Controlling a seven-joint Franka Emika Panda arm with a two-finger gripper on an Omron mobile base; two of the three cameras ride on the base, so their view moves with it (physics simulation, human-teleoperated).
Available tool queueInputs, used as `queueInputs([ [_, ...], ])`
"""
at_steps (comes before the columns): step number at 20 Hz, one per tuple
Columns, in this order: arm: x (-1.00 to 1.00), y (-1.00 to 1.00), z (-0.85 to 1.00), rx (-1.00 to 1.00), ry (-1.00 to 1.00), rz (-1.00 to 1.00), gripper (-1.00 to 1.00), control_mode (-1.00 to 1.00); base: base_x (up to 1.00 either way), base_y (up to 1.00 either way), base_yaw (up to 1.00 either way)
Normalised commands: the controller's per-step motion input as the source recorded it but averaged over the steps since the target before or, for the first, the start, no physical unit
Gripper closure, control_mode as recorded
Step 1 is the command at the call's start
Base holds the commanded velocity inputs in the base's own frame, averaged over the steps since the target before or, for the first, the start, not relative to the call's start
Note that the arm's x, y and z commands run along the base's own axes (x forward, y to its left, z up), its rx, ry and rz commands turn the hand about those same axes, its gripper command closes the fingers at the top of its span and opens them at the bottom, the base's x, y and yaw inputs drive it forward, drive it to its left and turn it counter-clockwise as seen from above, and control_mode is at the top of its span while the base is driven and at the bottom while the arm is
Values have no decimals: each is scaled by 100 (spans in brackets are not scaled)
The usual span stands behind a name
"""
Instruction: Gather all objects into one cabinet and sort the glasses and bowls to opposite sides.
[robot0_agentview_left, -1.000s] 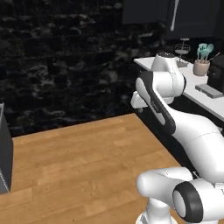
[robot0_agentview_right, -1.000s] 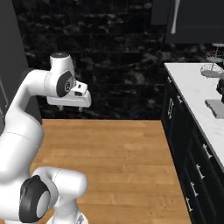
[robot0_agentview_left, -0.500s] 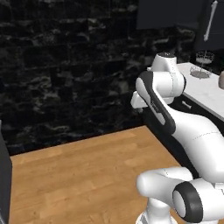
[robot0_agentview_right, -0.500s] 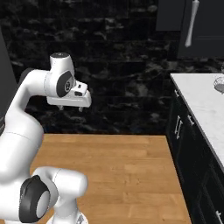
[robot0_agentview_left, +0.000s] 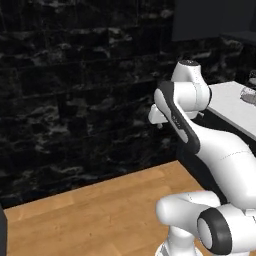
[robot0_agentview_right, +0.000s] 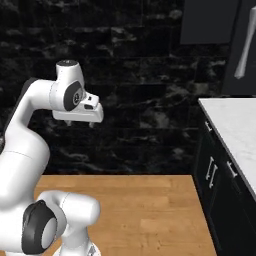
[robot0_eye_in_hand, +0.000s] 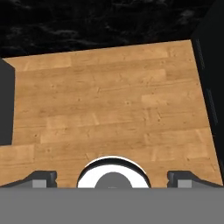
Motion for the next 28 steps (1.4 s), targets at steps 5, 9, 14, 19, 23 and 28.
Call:
queueInputs([
  [5, 0, 0, 0, 0, 0, 0, -100, 100, 100, 22, -32],
  [9, 0, 0, 0, 0, 0, 0, -100, 100, 100, 28, -46],
  [14, 0, 0, 0, 0, 0, 0, -100, 100, 100, 23, -56],
  [19, 0, 0, 0, 0, 0, 0, -100, 100, 86, 5, -63],
  [23, 0, 0, 0, 0, 0, 0, -100, 100, 48, -1, -63],
  [28, 0, 0, 0, 0, 0, 0, -100, 100, 22, -11, -63],
])
